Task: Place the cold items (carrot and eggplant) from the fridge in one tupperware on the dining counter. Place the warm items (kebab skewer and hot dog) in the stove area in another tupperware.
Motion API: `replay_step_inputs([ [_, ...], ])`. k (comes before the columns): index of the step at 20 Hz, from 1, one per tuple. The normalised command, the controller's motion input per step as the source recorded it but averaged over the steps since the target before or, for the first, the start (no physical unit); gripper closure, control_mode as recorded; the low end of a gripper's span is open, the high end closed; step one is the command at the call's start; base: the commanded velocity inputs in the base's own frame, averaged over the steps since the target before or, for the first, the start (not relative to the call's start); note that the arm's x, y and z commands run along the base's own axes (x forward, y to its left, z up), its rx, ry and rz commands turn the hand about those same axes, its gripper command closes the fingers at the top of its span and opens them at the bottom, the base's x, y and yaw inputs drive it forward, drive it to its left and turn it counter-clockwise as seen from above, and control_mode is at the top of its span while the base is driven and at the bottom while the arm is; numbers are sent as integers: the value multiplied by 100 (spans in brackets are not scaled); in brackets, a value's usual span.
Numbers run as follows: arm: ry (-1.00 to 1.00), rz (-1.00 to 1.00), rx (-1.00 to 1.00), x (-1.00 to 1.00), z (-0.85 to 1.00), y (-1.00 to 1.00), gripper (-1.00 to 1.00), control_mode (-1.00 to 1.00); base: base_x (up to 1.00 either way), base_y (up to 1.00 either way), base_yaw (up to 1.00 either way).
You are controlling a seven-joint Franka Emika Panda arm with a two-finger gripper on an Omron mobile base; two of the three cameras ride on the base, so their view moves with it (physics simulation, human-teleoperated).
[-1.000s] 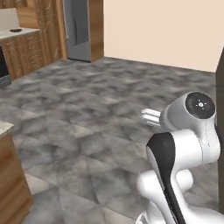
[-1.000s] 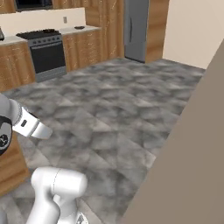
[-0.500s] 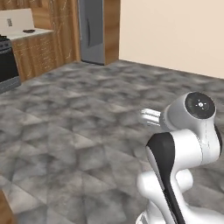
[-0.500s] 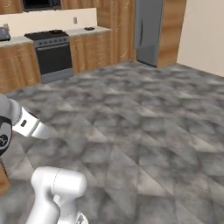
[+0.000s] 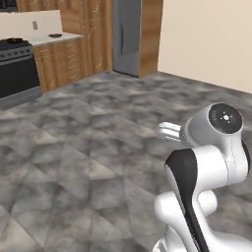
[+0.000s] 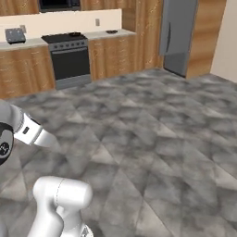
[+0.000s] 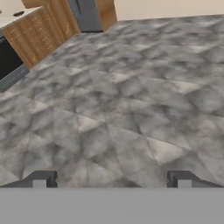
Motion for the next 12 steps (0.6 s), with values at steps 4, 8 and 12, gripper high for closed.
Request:
replay_step_inputs([
  [4,0,0,0,0,0,0,-100,100,75,-29,30],
  [8,0,0,0,0,0,0,-100,100,79,-28,29],
  [12,0,0,0,0,0,0,-100,100,76,-30,31],
])
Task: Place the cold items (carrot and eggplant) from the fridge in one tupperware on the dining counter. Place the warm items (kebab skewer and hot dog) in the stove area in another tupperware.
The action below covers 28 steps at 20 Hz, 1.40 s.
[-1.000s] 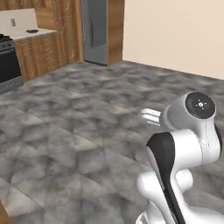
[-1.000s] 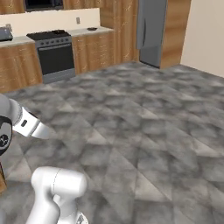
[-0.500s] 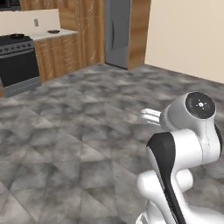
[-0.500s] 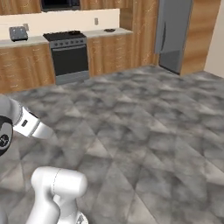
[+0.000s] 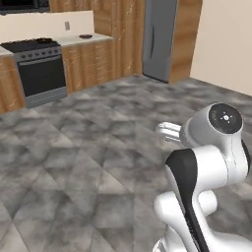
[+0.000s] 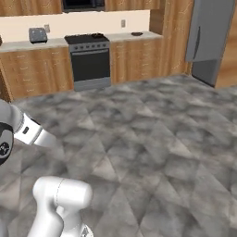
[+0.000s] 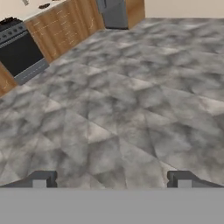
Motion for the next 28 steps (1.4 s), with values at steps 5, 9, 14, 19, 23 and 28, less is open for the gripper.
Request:
replay_step_inputs([
  [5,0,0,0,0,0,0,-100,100,86,-24,30],
  [9,0,0,0,0,0,0,-100,100,97,-7,23],
  [14,0,0,0,0,0,0,-100,100,95,-6,23],
  [19,0,0,0,0,0,0,-100,100,98,-3,26],
  [23,0,0,0,0,0,0,-100,100,95,-4,27],
  [28,0,0,0,0,0,0,-100,100,96,-22,26],
])
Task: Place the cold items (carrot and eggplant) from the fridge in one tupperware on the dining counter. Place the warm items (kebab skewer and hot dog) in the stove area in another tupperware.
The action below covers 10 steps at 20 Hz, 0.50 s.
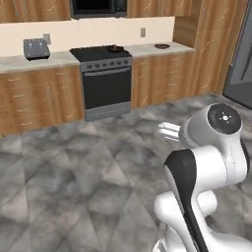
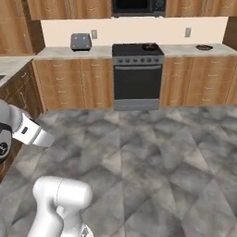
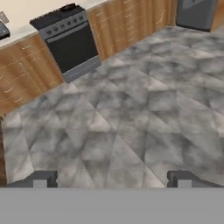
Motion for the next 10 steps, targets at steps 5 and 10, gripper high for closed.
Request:
replay_step_inputs([
  [5,0,0,0,0,0,0,-100,100,100,-76,4],
  [10,0,0,0,0,0,0,-100,100,100,-40,-8],
])
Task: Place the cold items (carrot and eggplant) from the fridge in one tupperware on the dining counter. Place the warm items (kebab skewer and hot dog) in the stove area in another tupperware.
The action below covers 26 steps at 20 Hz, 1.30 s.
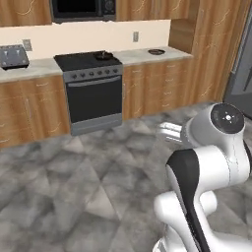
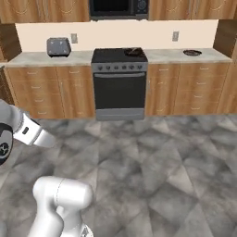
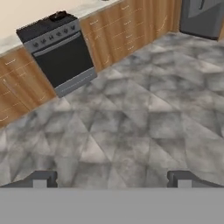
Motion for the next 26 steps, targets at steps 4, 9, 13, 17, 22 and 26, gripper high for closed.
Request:
replay_step_inputs([
  [4,0,0,0,0,0,0,-100,100,100,-7,-29],
  [9,0,0,0,0,0,0,-100,100,100,4,-58],
  [13,0,0,0,0,0,0,-100,100,100,1,-59],
  [17,0,0,0,0,0,0,-100,100,100,0,-56],
  [22,0,0,0,0,0,0,-100,100,96,6,-51],
  [26,0,0,0,0,0,0,-100,100,93,17,-43],
])
